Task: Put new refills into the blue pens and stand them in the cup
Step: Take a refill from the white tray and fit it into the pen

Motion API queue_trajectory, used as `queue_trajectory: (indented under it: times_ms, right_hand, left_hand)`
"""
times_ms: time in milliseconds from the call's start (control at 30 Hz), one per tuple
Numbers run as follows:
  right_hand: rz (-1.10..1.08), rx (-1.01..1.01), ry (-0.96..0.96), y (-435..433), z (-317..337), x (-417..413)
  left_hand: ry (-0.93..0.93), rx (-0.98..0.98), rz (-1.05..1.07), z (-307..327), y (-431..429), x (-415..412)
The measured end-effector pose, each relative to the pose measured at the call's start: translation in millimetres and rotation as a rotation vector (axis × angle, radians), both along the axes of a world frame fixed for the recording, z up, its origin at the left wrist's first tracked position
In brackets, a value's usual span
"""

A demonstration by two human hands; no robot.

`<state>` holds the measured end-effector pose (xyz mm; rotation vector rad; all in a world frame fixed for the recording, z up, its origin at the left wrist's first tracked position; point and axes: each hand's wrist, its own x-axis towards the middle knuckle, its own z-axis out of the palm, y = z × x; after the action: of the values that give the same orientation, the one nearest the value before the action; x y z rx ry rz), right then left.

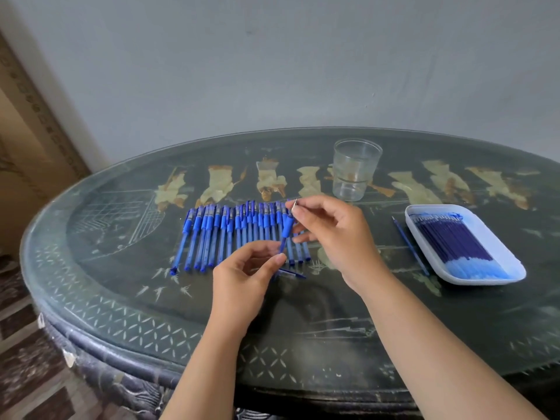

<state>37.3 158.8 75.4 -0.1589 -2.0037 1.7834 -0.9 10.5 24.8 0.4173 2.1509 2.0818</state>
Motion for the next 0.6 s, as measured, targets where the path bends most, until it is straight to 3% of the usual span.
queue_trajectory:
  times_ms: [233,400,600]
  right_hand:
    - [-0.057,-0.011,-0.129,-1,-2,1]
    - [0.028,0.635,-0.413,-4,-15,11]
    - [0.109,0.868,-0.461,-20,-19,11]
  left_hand:
    - [-0.055,0.086,0.018,0,0,0]
    - [-0.053,0.106,0.042,1,0,-1]
    - [-0.046,0.084,0.049,3,-2,0]
